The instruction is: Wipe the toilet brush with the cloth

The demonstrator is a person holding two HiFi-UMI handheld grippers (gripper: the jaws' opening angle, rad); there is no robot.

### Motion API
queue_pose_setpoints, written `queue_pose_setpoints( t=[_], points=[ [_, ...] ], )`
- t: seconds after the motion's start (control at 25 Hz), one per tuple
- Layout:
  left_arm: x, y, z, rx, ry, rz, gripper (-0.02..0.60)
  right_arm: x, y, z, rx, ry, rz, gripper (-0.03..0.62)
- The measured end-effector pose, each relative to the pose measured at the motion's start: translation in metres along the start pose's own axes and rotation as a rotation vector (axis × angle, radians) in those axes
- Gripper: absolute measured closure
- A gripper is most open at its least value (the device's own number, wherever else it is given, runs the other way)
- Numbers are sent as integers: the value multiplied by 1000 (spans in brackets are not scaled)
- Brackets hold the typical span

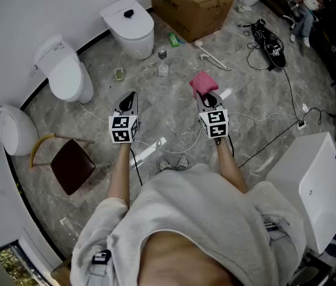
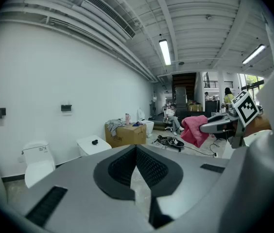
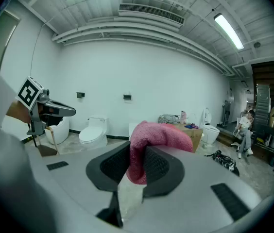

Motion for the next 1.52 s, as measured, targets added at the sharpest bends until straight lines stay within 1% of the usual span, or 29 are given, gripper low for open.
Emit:
queue_pose_setpoints(
  t=[0.36, 0.56, 0.76, 0.96, 1.2, 1.52],
  points=[
    [-3, -15, 1, -11, 9, -6, 563, 3, -11, 10, -13, 0, 2, 510],
    [-3, -28, -1, -19, 23, -13, 563, 8, -21, 14, -13, 19, 45, 510],
    [-8, -42, 0, -32, 20, -19, 563, 10, -40, 22, -9, 9, 21, 510],
    [-11, -52, 5, -43, 19, -27, 563, 9, -47, 29, -12, -8, 24, 510],
    [-15, -59, 24, -56, 8, -35, 563, 6, -40, 43, -21, -22, 23, 510],
    [-4, -86, 72, -66, -12, -19, 563, 14, -24, 96, -10, -37, 37, 510]
  ],
)
Point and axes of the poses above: the fingertips, and each gripper's own axes: z forward along the fingers, y to its right, x out of its top, the point moved 9 cm from there along -z, backward along the fingers, and after that the axes turned 1 degree about -y, right-handed, at the moved point
